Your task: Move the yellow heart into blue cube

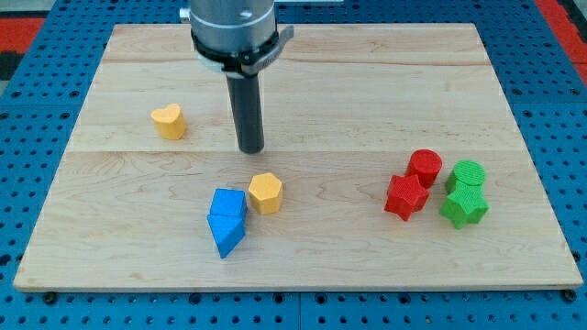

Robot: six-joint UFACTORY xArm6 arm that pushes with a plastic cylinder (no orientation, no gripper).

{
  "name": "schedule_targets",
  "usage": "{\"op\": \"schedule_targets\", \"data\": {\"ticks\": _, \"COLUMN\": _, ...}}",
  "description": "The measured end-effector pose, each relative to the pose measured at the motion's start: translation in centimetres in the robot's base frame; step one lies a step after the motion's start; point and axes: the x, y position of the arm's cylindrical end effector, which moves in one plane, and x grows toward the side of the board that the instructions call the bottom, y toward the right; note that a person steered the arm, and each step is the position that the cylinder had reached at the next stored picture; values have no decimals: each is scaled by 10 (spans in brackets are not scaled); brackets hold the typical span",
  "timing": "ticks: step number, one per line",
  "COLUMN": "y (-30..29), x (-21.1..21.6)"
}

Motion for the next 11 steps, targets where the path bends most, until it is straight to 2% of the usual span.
{"op": "schedule_targets", "data": {"ticks": 2, "y": -84, "x": -66}}
{"op": "schedule_targets", "data": {"ticks": 3, "y": -124, "x": -59}}
{"op": "schedule_targets", "data": {"ticks": 5, "y": -86, "x": -2}}
{"op": "schedule_targets", "data": {"ticks": 6, "y": -76, "x": 14}}
{"op": "schedule_targets", "data": {"ticks": 7, "y": -70, "x": 8}}
{"op": "schedule_targets", "data": {"ticks": 9, "y": -40, "x": 48}}
{"op": "schedule_targets", "data": {"ticks": 10, "y": -34, "x": 24}}
{"op": "schedule_targets", "data": {"ticks": 11, "y": -4, "x": 0}}
